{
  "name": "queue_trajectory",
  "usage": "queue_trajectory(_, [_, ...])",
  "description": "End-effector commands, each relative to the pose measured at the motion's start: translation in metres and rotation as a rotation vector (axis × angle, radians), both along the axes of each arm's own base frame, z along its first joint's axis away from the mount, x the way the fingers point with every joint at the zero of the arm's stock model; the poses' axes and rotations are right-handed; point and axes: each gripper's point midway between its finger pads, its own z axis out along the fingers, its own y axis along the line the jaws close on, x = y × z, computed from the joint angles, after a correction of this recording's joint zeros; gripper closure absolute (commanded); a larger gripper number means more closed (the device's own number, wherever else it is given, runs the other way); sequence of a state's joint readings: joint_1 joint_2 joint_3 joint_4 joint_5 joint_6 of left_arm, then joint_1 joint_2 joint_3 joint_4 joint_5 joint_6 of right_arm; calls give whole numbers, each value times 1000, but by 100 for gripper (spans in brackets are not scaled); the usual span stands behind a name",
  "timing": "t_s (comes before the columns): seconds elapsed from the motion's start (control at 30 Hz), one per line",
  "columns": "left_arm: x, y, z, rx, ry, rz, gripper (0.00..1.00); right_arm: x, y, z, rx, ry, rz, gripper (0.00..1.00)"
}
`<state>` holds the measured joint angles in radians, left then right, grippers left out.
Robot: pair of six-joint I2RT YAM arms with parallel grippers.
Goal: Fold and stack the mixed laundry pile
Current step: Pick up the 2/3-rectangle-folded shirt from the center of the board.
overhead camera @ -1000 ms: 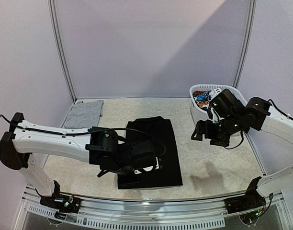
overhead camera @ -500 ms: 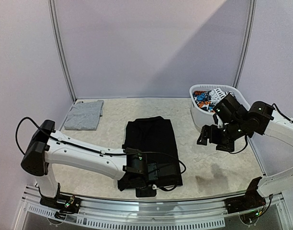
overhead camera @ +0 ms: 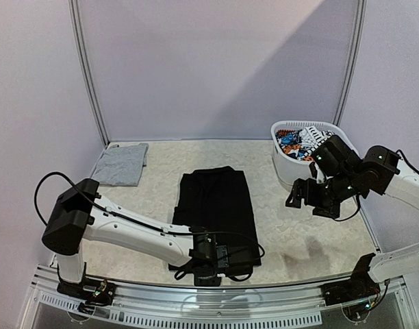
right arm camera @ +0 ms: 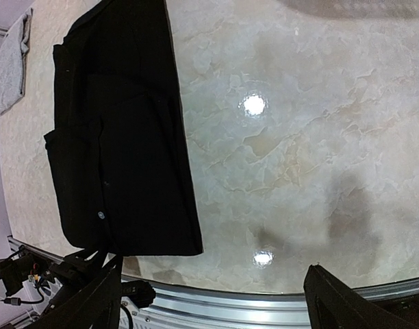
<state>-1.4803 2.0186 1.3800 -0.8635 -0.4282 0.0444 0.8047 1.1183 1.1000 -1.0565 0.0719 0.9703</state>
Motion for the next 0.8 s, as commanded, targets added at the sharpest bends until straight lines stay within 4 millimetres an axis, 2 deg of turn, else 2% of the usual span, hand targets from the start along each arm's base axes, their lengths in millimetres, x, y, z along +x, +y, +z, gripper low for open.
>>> queue_trajectory(0.0, [2, -6, -21, -3, -19, -10, 62, -5, -6, -3, -7, 20, -13, 6])
queue_trajectory(0.07, [6, -7, -23, -2, -49, -12, 68, -6, -5, -4, -11, 26, -9, 7])
queue_trajectory(0.23, [16, -4, -35, 5, -71, -14, 74, -6, -4, -3, -10, 28, -5, 7])
queue_trajectory(0.33, [20, -4, -36, -2, -70, -20, 90, -4, -3, 0, -6, 20, 0, 7])
queue_trajectory(0.43, [12, -5, -36, -5, -7, -35, 98, 0, 5, 1, 7, 13, 17, 10])
queue_trajectory(0.57, [2, -7, -17, -36, 61, -20, 100, 12, 25, -1, 24, 16, 56, 16])
queue_trajectory(0.77, [-17, 1, 34, -98, 162, -8, 100, 37, 72, 5, 89, 13, 149, 21])
